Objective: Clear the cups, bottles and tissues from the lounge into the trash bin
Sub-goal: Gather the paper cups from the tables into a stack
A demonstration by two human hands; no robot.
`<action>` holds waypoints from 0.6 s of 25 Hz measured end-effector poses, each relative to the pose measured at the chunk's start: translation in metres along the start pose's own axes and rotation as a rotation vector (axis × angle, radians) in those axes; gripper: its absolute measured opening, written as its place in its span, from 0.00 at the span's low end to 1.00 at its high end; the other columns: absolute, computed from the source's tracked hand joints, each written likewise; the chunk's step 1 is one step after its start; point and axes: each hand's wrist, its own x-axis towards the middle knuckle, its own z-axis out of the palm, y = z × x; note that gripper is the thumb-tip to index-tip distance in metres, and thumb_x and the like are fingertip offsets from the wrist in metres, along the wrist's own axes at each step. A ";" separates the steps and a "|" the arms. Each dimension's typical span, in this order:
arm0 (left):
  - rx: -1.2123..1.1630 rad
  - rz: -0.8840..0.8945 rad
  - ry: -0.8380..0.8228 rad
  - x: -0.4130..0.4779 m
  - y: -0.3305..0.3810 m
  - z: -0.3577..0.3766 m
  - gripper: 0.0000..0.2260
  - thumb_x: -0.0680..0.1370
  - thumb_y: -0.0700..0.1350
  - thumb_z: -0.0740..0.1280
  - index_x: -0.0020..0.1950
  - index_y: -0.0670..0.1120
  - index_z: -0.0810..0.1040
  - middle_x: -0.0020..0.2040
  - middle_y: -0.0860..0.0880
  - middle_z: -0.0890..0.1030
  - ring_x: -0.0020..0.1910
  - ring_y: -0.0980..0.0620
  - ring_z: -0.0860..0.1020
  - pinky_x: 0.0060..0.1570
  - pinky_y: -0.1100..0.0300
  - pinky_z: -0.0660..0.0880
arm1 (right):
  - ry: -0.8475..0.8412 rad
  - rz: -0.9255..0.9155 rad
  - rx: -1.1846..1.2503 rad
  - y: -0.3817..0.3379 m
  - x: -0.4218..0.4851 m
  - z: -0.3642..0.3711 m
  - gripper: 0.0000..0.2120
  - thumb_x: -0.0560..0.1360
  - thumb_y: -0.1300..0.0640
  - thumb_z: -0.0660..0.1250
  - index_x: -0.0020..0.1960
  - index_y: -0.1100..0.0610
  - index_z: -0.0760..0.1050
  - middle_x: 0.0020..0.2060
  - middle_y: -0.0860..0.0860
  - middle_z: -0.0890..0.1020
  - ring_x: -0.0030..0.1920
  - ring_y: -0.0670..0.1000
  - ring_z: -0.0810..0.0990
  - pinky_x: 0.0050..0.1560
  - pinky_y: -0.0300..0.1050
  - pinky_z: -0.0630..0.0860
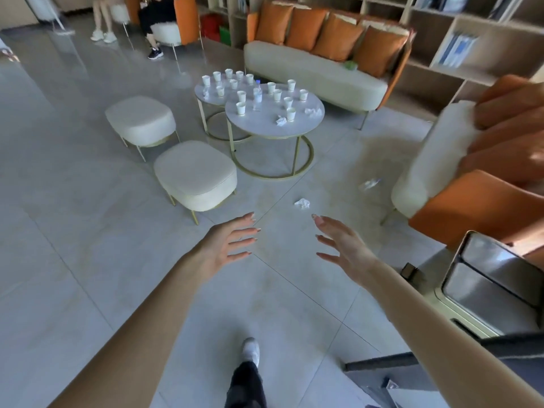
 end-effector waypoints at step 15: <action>0.137 -0.004 -0.159 0.264 0.204 0.028 0.15 0.77 0.55 0.67 0.59 0.48 0.78 0.61 0.48 0.81 0.62 0.49 0.78 0.67 0.46 0.71 | 0.225 -0.052 0.142 -0.125 0.243 -0.040 0.38 0.69 0.40 0.72 0.73 0.53 0.65 0.63 0.47 0.75 0.65 0.51 0.73 0.65 0.57 0.73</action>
